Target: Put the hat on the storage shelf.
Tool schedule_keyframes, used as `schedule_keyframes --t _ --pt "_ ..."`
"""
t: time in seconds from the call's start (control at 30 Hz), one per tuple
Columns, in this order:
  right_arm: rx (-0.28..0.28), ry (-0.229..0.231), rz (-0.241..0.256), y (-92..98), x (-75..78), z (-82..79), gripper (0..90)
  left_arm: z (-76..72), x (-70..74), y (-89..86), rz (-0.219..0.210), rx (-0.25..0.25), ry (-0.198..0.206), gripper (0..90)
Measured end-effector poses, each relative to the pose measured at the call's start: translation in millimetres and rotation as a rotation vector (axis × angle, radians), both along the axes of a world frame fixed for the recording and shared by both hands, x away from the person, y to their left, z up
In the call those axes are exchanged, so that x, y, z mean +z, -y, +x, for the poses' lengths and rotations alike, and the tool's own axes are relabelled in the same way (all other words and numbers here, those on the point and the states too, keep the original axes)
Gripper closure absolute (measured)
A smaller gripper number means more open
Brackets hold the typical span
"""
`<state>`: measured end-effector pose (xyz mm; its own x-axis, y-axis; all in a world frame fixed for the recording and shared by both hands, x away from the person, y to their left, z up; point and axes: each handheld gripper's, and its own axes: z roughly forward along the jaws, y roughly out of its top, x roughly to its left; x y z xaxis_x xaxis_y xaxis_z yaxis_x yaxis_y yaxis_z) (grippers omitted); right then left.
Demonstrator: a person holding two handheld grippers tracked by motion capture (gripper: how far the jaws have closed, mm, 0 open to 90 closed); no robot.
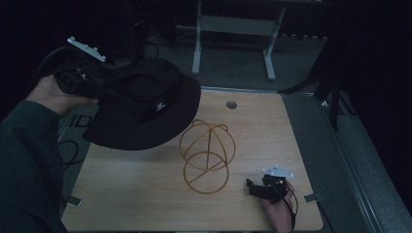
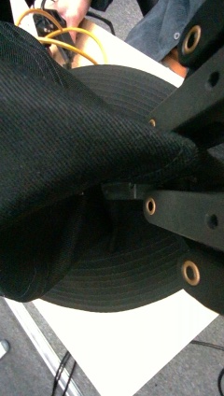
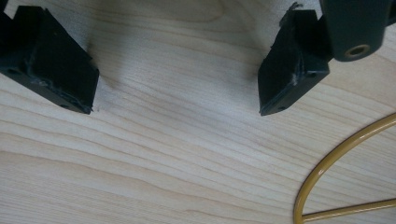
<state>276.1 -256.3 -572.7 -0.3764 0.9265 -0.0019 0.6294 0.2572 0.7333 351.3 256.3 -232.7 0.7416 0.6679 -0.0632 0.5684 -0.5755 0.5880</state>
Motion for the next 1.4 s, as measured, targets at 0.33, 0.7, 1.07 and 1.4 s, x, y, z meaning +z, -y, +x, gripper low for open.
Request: schedule_keyframes --t 0.33,0.7,1.07,1.4 --pt "0.001 -0.001 0.001 -0.1 0.0 0.0 12.4 -2.7 5.6 6.4 -0.007 -0.028 0.007 88.1" --pt "0.001 -0.001 0.001 -0.2 0.1 0.0 12.4 -6.3 11.5 20.6 -0.019 -0.084 0.015 88.1" --pt "0.003 -0.001 0.001 -0.2 0.1 0.0 12.4 -8.3 19.9 36.9 -0.013 -0.131 0.016 88.1" --pt "0.004 -0.001 0.001 -0.2 0.1 0.0 12.4 -10.4 23.3 51.8 -0.014 -0.167 0.026 88.0"
